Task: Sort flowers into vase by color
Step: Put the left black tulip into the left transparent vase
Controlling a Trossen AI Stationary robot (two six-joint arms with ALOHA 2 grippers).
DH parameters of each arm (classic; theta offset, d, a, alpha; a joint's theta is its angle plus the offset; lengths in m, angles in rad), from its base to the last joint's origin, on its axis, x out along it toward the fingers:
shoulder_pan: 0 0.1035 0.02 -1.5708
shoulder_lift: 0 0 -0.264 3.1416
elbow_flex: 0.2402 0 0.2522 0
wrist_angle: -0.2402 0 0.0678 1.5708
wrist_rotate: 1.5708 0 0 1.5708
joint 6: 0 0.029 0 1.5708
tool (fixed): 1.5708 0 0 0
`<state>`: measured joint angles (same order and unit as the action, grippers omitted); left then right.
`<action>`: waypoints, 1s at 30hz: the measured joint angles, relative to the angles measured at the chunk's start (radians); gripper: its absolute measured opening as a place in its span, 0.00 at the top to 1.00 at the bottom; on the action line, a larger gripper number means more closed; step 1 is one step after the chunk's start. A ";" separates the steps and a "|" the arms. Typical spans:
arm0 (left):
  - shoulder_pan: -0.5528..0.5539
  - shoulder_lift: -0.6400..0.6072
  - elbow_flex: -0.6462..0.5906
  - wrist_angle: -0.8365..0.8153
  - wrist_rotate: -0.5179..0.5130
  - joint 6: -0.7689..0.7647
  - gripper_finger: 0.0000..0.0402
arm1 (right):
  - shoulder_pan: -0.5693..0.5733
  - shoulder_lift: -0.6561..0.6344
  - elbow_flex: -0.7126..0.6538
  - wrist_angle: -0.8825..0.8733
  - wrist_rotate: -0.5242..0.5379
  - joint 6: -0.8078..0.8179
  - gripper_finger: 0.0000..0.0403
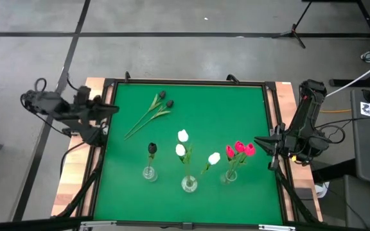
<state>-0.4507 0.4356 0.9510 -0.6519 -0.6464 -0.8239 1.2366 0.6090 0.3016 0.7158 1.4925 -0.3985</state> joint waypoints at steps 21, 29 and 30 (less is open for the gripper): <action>0.401 0.304 0.251 0.899 0.107 0.870 0.76 | 0.000 0.001 0.000 -0.010 0.000 -0.003 0.87; 0.757 0.362 0.251 0.865 0.170 0.884 0.76 | 0.000 0.001 0.000 -0.010 -0.008 -0.002 0.87; 0.801 0.360 0.251 0.819 0.212 0.876 0.76 | 0.000 0.001 0.000 -0.010 -0.013 -0.002 0.87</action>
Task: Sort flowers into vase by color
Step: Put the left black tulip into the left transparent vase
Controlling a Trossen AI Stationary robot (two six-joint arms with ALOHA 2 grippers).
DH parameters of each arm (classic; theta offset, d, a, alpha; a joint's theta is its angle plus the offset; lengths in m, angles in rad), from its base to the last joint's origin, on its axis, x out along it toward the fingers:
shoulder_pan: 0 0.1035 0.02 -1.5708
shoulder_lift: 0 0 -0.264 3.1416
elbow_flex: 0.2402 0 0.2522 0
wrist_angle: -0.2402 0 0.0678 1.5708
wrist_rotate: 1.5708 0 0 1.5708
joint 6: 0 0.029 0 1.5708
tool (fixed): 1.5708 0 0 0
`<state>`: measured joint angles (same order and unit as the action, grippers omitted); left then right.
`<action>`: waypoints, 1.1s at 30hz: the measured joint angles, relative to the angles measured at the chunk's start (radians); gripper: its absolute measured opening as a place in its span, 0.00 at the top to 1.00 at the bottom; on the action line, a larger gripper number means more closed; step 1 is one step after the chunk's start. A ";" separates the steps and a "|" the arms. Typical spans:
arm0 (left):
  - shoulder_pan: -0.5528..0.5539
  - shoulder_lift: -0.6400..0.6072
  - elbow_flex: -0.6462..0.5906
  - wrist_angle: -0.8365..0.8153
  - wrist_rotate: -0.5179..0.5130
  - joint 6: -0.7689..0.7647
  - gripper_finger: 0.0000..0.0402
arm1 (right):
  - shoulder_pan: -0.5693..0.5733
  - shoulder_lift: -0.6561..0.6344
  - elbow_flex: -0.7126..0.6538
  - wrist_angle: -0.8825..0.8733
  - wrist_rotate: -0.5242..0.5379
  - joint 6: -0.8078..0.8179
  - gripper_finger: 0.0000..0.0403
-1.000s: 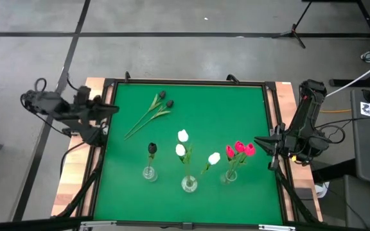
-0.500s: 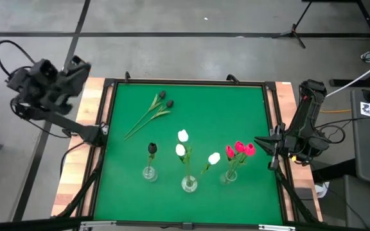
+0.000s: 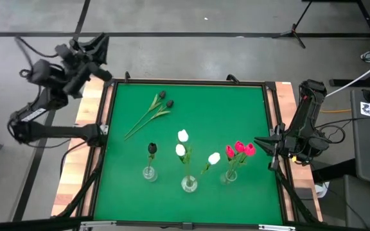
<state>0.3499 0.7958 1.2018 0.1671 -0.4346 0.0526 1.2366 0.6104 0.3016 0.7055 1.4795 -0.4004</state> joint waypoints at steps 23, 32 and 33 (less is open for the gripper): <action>0.603 0.391 -0.104 -0.732 0.812 0.108 0.70 | 0.000 0.003 0.000 -0.001 0.031 0.011 0.81; 0.591 0.530 -0.105 -0.894 0.746 0.196 0.42 | 0.000 0.002 0.000 -0.007 0.088 0.004 0.57; 0.593 0.544 -0.115 -0.882 0.715 0.193 0.40 | 0.000 0.002 0.000 -0.010 0.092 0.004 0.55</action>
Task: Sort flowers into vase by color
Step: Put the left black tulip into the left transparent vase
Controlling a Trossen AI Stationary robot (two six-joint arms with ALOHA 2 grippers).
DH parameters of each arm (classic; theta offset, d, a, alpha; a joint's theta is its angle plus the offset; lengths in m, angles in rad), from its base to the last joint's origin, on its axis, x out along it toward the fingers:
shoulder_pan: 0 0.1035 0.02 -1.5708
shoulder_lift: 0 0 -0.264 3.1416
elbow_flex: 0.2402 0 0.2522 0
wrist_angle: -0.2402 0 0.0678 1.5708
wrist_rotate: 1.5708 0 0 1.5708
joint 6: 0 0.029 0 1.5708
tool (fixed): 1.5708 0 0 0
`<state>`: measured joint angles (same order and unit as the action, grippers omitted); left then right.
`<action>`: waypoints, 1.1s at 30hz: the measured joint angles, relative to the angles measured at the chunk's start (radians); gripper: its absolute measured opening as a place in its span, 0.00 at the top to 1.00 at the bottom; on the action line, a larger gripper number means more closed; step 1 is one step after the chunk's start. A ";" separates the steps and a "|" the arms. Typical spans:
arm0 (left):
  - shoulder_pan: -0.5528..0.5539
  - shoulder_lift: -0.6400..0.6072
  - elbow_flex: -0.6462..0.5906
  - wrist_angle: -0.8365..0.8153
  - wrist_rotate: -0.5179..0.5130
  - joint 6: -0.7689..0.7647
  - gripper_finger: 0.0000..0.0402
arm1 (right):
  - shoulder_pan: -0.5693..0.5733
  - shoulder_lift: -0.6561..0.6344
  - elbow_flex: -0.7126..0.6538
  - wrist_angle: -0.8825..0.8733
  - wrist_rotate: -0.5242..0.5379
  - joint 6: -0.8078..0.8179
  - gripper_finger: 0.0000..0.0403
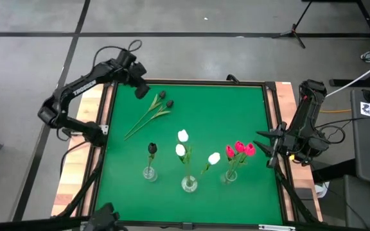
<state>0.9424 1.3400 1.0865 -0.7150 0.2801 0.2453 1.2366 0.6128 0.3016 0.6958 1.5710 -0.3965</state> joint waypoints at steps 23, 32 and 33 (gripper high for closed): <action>-0.159 0.054 -0.537 0.639 -0.120 -0.142 0.38 | 0.000 0.000 0.000 -0.018 0.000 0.006 0.48; -0.233 0.054 -0.659 0.728 -0.263 -0.154 0.38 | 0.000 0.000 0.000 -0.062 0.000 0.038 0.48; -0.238 0.053 -0.672 0.750 -0.282 -0.159 0.38 | 0.000 0.000 0.000 -0.070 0.000 0.048 0.48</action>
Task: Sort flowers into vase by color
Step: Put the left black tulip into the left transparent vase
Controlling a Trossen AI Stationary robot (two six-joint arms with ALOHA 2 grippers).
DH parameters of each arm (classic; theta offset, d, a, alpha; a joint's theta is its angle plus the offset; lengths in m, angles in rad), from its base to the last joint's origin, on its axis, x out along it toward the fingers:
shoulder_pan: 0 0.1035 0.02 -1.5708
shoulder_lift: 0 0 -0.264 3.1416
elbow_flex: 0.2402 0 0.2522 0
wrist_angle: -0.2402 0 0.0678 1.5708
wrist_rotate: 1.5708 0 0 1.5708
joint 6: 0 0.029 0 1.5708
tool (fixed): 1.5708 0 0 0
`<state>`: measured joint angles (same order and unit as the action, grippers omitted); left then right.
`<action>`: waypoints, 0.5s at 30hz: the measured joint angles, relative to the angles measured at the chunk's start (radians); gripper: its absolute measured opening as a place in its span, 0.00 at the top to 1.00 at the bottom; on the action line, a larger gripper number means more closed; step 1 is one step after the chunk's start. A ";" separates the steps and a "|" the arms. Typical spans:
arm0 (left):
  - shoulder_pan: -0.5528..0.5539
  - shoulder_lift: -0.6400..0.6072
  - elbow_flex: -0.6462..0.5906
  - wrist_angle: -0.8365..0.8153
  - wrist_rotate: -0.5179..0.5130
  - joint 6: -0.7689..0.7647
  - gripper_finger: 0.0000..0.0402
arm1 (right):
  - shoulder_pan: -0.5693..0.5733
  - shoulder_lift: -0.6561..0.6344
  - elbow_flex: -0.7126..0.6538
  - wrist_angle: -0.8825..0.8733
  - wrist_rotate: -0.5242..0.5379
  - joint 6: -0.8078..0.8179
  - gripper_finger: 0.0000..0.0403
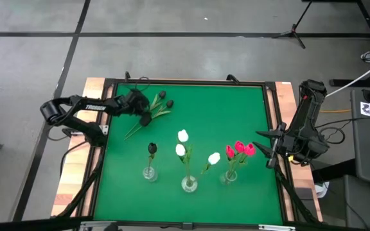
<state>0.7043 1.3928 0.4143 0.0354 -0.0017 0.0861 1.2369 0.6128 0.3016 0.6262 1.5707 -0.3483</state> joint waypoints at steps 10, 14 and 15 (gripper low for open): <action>-0.012 -0.002 -0.057 0.050 -0.041 -0.055 0.63 | 0.000 0.000 0.000 -0.008 0.000 0.029 0.48; -0.011 -0.002 -0.057 0.043 -0.053 -0.107 0.86 | 0.000 0.000 0.000 -0.008 0.000 0.029 0.48; -0.011 -0.002 -0.057 0.042 -0.059 -0.129 0.92 | 0.000 0.000 0.000 -0.008 0.000 0.029 0.48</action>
<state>0.6938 1.3911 0.3569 0.0776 -0.0604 -0.0430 1.2367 0.6128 0.3016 0.6182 1.5707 -0.3191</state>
